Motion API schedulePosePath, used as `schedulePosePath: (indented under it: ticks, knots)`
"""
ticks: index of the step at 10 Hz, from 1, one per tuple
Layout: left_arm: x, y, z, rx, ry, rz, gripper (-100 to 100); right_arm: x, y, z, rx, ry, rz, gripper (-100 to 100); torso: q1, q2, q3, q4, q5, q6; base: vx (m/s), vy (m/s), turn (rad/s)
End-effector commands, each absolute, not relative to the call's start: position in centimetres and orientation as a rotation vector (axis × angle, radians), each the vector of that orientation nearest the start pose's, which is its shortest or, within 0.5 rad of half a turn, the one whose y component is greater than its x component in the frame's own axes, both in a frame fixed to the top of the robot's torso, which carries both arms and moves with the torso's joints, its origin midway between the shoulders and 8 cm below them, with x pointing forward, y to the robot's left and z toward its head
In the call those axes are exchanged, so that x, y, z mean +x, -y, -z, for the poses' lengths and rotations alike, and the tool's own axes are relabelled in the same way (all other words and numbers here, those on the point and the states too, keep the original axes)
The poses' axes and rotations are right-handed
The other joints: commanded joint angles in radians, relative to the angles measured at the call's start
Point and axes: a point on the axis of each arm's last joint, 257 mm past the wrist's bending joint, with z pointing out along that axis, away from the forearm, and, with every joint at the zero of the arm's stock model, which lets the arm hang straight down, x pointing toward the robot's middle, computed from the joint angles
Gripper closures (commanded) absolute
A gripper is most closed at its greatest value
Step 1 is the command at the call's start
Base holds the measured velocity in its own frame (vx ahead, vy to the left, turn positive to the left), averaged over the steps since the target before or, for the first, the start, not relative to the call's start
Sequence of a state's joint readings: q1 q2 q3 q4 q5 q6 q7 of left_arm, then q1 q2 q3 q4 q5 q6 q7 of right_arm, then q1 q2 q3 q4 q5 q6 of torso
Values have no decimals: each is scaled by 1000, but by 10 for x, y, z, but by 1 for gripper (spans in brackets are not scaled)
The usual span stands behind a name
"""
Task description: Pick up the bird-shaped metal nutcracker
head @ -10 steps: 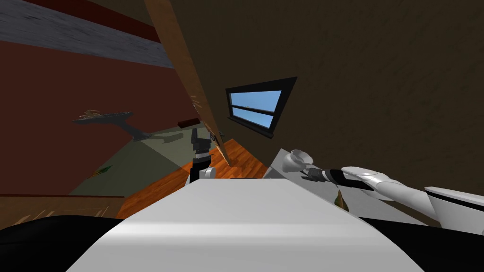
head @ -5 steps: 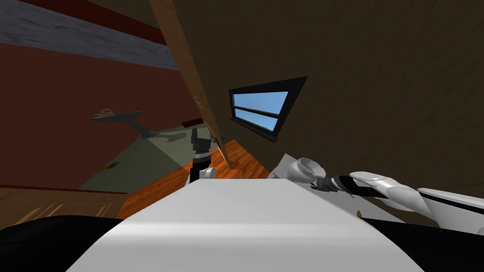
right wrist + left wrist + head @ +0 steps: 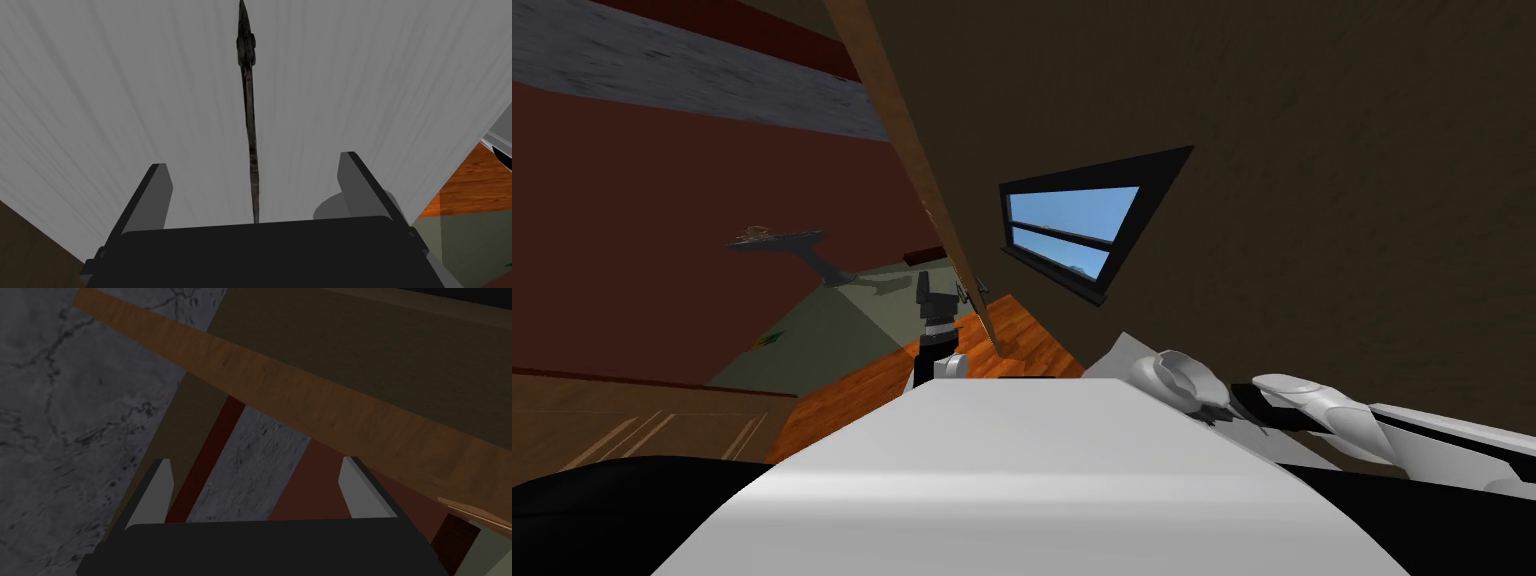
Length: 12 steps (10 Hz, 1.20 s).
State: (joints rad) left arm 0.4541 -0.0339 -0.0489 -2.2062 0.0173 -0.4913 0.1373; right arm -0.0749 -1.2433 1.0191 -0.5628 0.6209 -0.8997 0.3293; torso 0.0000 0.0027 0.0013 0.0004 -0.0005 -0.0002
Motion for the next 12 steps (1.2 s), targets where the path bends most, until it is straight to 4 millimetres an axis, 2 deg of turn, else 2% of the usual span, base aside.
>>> schedulePosePath:
  ticks: [1, 2, 3, 4, 5, 6, 7, 9, 10, 11, 12]
  knots:
    - [365, -265, -5, -785, -561, 1496, 0, 131, 620, 447, -929, -2814, -149, -100, 0, 0, 0, 0, 0, 0, -78, -24, 260]
    - [365, -265, -5, -785, -561, 1496, 0, 139, 621, 444, -915, -2797, -138, -100, 0, 2, 1, 1, 0, 1, -46, -20, 9]
    - [365, -265, -5, -785, -561, 1496, 0, 117, 611, 458, -895, -2835, -180, -100, 0, 2, 1, 1, 0, 2, -84, -17, 282]
    - [365, -265, -5, -785, -561, 1496, 0, 114, 614, 457, -869, -2836, -173, -100, 0, 3, 2, 1, 0, 0, -80, -32, 238]
    - [365, -265, -5, -785, -561, 1496, 0, 125, 615, 453, -851, -2815, -157, -100, -1, 3, 2, 1, 0, 1, -28, -22, 17]
    - [365, -265, -5, -785, -561, 1496, 0, 102, 605, 466, -831, -2855, -197, -100, -1, 1, 1, 1, 0, 2, -64, -13, 307]
    - [365, -265, -5, -785, -561, 1496, 0, 97, 608, 465, -804, -2858, -191, -100, 0, 2, 1, 1, 0, 0, -70, -18, 223]
    - [365, -265, -5, -785, -561, 1496, 0, 114, 612, 459, -776, -2825, -165, -100, 0, 1, 1, 1, 0, 2, -17, -7, -12]
    - [365, -265, -5, -785, -561, 1496, 0, 92, 603, 470, -750, -2862, -198, -100, 0, -1, 0, 0, 0, 2, -63, -9, 365]
    - [365, -265, -5, -785, -561, 1496, 0, 88, 607, 468, -721, -2864, -188, -100, 0, 2, 1, 0, 0, 0, -70, -17, 237]
    - [365, -265, -5, -785, -561, 1496, 0, 99, 610, 464, -702, -2841, -169, -100, 0, 2, 2, 1, 0, 2, -34, -9, -24]
